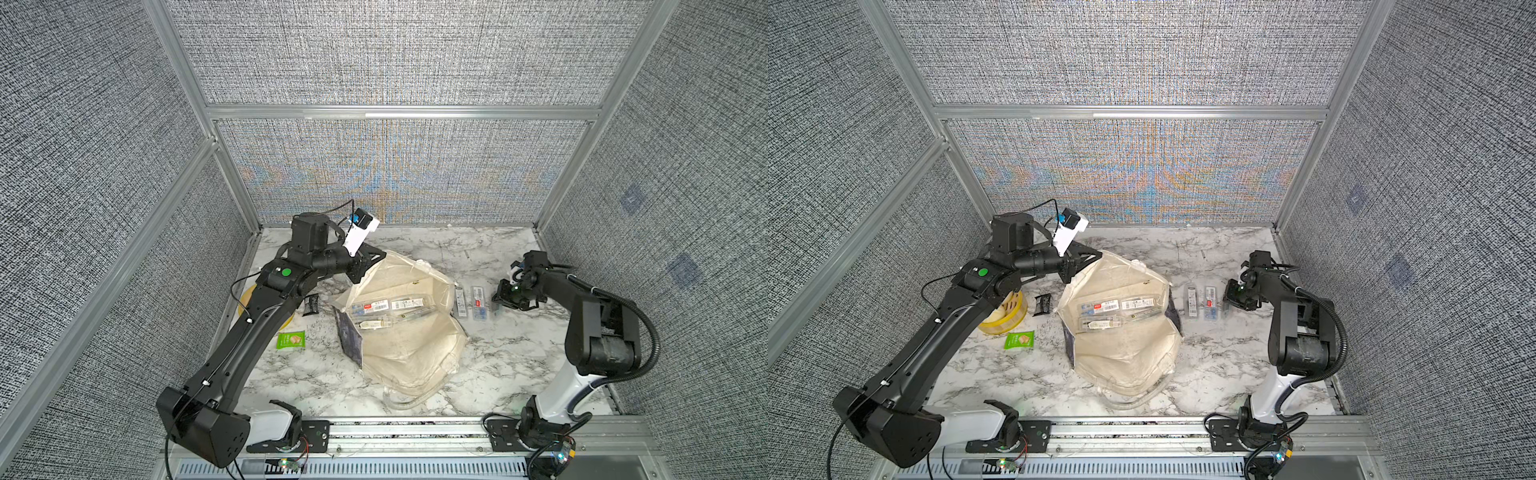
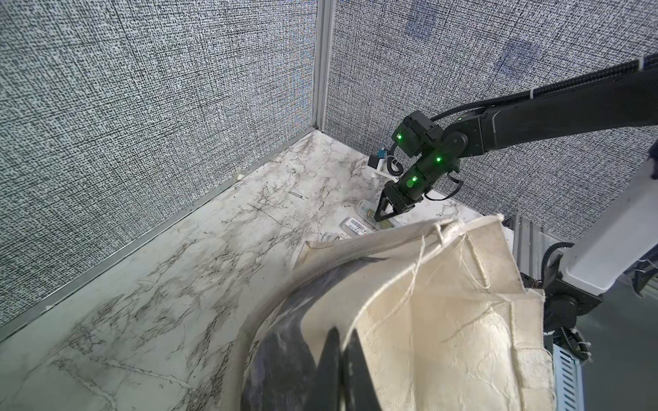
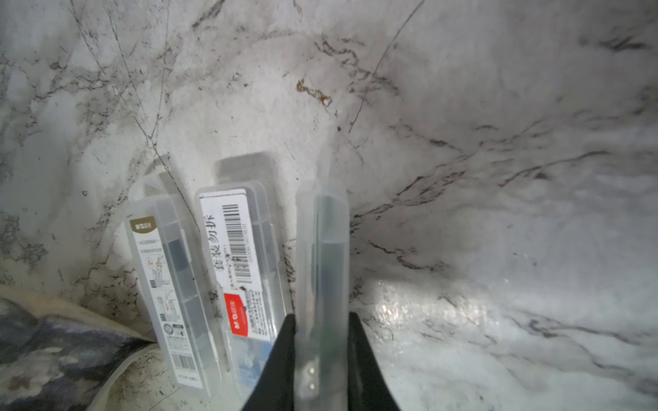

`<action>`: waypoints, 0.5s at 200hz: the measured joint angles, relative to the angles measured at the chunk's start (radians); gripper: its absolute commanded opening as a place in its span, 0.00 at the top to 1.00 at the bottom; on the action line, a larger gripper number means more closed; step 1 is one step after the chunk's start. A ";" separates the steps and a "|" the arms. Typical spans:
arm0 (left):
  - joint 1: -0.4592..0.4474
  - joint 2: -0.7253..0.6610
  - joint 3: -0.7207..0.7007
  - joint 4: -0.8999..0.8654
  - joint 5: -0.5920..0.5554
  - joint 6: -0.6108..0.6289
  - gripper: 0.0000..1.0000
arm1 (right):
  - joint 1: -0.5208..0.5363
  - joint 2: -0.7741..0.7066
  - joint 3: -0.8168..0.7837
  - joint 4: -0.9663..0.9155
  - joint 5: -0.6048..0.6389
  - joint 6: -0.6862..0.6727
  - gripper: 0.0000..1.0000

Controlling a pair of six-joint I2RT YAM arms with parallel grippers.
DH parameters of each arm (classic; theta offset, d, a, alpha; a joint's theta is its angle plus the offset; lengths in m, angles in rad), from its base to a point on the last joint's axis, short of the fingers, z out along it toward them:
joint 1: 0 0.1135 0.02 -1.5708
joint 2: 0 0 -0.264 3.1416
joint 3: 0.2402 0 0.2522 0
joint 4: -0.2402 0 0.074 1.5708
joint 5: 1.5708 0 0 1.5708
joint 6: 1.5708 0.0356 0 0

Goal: Take out the compass set from the canvas bag
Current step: Place the compass set at the center of the board.

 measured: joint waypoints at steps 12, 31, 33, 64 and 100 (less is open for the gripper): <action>0.000 0.002 0.000 0.000 0.004 0.000 1.00 | -0.005 0.009 0.000 0.011 -0.012 -0.004 0.84; 0.000 0.002 0.000 0.000 0.010 0.000 1.00 | -0.012 0.027 0.004 0.029 -0.037 -0.013 0.77; 0.000 0.002 0.000 0.000 0.010 0.000 1.00 | -0.013 0.028 0.005 0.029 -0.037 -0.013 0.76; 0.000 0.000 0.000 0.000 0.012 -0.001 1.00 | -0.016 0.054 0.017 0.019 -0.018 -0.017 0.64; 0.001 -0.004 0.000 0.000 0.013 -0.005 1.00 | -0.016 0.069 0.045 0.002 0.021 -0.029 0.56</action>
